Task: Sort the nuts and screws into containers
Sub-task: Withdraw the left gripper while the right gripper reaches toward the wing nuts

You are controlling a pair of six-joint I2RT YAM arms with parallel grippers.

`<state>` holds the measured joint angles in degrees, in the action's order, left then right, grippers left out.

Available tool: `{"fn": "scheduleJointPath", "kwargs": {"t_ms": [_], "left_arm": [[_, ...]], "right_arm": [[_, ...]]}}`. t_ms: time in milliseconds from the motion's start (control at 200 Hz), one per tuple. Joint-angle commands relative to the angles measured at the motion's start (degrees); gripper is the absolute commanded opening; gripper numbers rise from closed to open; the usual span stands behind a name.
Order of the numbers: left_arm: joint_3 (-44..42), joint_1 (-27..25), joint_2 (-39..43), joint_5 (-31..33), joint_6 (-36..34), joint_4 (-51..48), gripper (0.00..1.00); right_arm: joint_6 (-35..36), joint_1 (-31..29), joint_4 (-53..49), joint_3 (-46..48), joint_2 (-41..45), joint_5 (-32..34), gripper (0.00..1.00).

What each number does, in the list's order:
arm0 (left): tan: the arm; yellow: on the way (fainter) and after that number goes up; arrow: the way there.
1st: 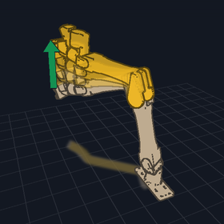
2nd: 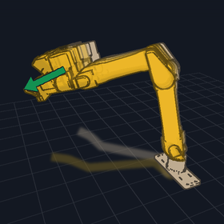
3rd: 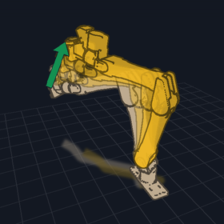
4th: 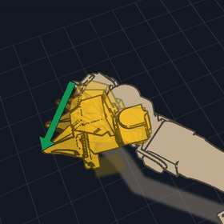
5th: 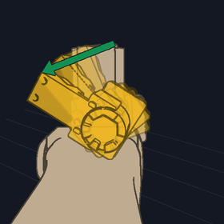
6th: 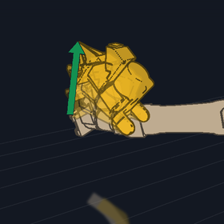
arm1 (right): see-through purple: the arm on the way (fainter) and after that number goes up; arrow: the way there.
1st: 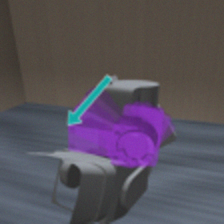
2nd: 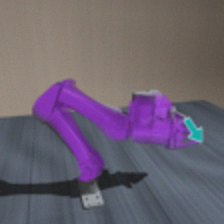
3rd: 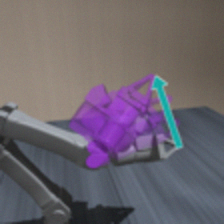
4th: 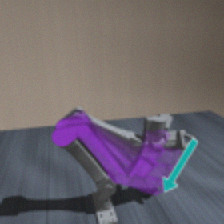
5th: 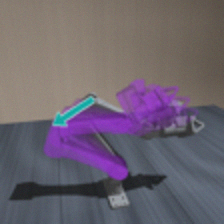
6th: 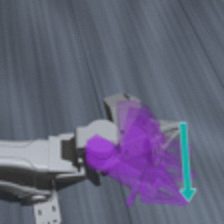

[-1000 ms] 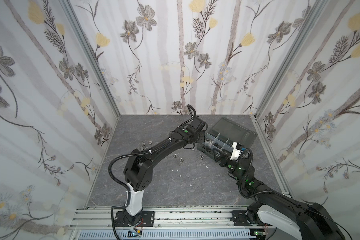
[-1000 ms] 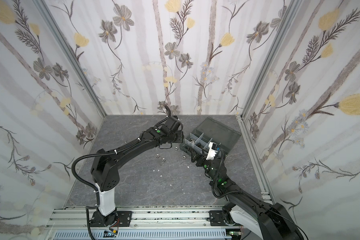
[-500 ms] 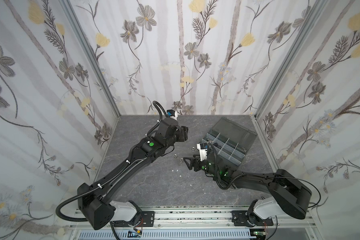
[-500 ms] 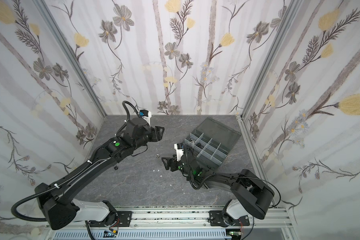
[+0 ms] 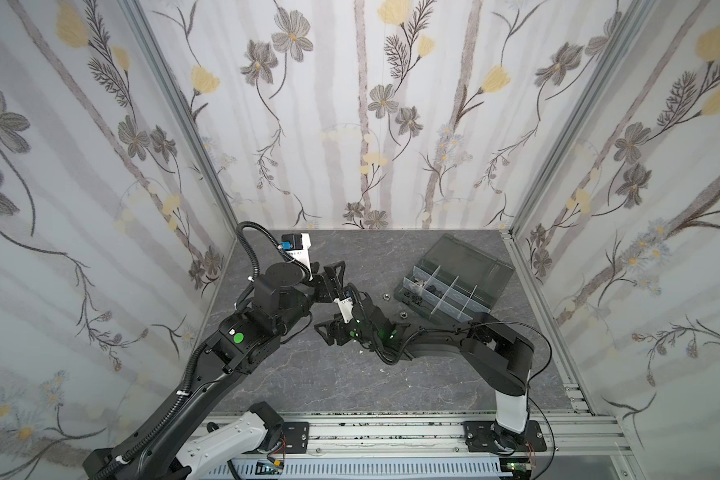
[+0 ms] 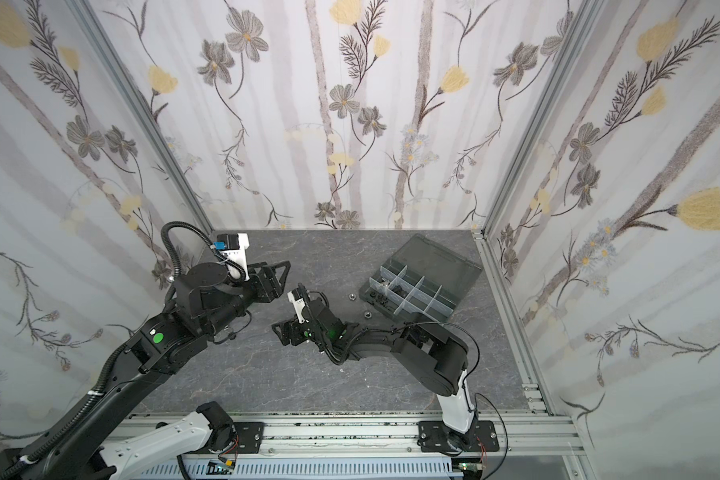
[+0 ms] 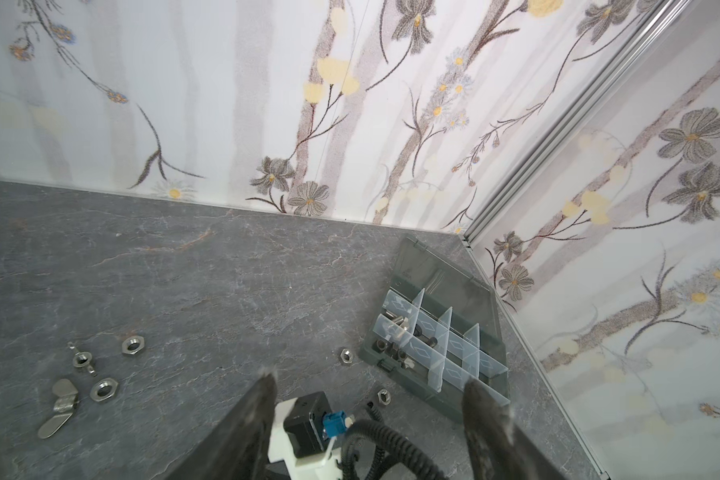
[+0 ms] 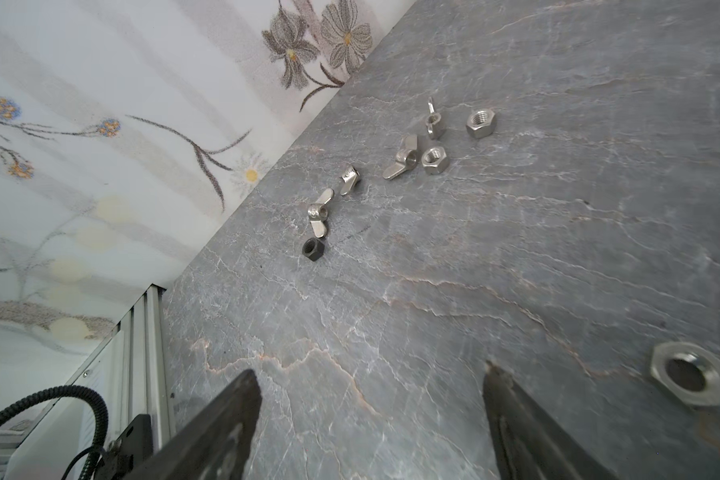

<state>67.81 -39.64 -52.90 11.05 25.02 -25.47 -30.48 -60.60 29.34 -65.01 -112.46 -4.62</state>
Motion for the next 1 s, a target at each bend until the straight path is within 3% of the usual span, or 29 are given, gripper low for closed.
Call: {"fn": "scheduleJointPath", "kwargs": {"t_ms": [0,415,999], "left_arm": [[-0.1,0.11,1.85,1.57,0.02,-2.74,0.71],[3.09,0.17,4.14,2.75,0.71,-7.26,0.71],[3.03,0.15,5.66,3.45,2.85,-9.8,0.72]], "right_arm": [[2.82,-0.88,-1.59,-4.28,-3.2,-1.38,0.84],[9.12,-4.32,-4.29,-22.33,-17.72,-2.93,0.82],[17.96,-6.1,-4.91,-37.67,-31.52,-2.25,0.73]]}}
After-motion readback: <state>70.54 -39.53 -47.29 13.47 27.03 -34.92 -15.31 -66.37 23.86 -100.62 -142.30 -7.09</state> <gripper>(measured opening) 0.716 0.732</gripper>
